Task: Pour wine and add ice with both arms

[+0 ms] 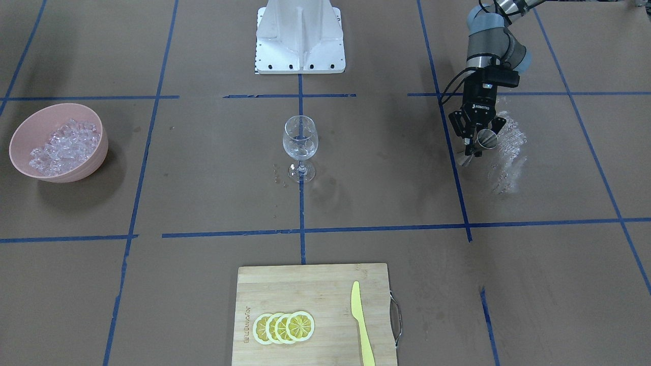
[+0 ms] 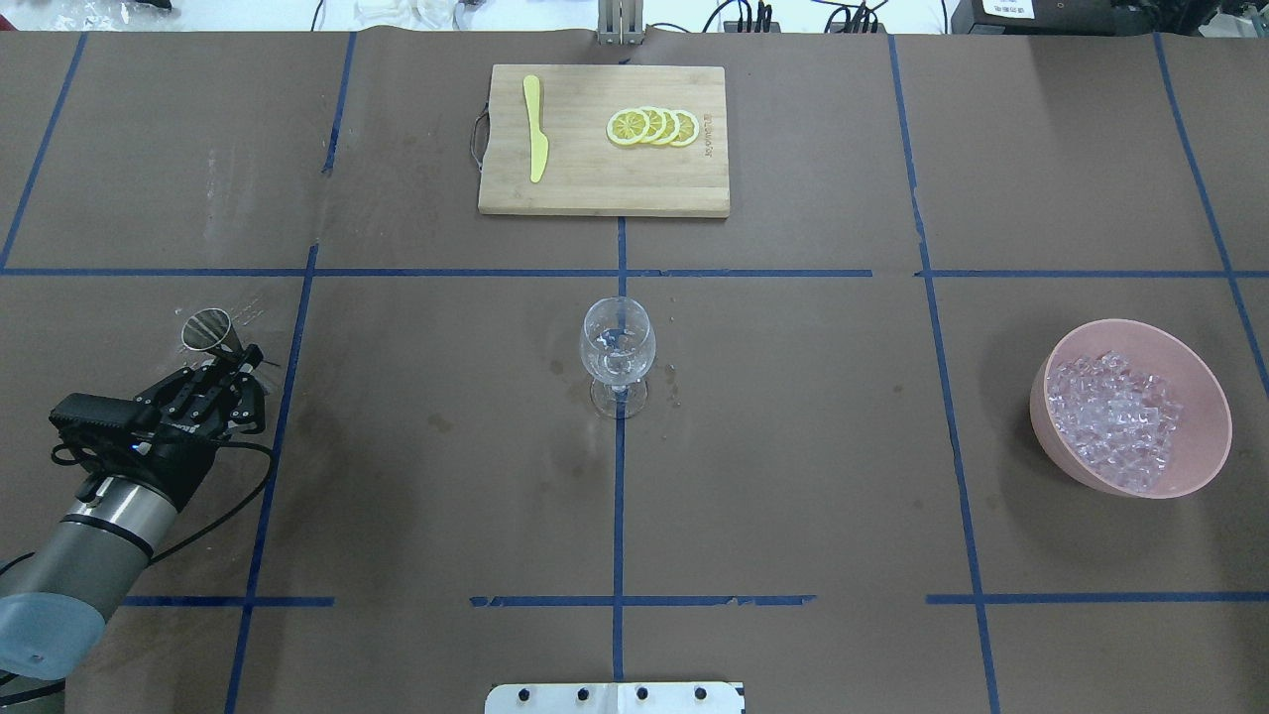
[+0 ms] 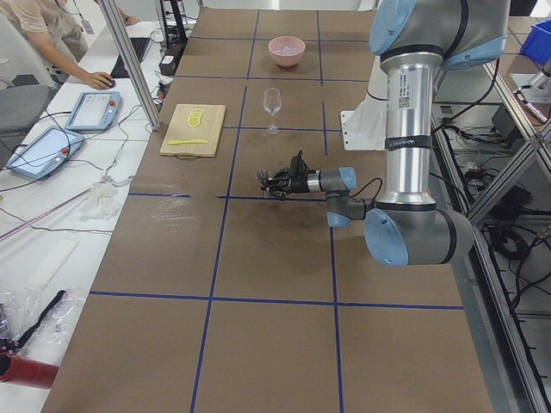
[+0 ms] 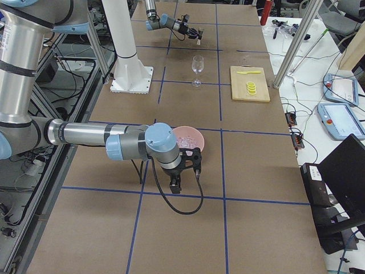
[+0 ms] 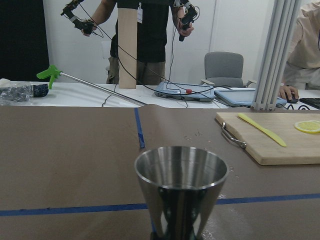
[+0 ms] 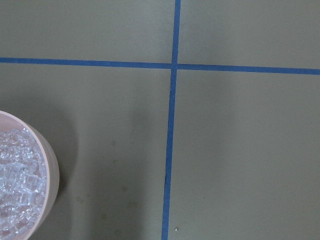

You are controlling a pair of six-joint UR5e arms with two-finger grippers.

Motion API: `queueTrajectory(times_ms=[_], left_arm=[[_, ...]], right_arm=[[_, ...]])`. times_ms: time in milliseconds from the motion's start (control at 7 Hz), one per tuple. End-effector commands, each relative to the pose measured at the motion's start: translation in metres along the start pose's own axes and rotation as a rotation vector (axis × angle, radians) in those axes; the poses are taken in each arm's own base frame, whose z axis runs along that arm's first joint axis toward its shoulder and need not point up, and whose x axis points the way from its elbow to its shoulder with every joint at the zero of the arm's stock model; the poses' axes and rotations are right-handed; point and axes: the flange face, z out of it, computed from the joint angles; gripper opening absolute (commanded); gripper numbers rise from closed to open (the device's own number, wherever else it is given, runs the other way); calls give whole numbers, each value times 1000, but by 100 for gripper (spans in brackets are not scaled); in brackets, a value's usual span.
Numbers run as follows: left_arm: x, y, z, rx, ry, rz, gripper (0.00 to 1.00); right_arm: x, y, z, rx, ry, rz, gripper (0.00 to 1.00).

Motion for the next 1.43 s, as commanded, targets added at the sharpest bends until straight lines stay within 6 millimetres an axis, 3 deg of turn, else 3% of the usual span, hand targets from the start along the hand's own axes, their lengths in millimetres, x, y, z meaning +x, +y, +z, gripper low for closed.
queueTrajectory(times_ms=[0, 714, 1286], left_arm=[[-5, 11, 2, 13, -21, 22, 0], [3, 18, 4, 4, -16, 27, 4], [8, 24, 5, -3, -10, 34, 22]], right_arm=[[1, 1, -1, 2, 1, 2, 100], [3, 2, 0, 1, 2, 7, 100], [4, 3, 0, 1, 3, 11, 100]])
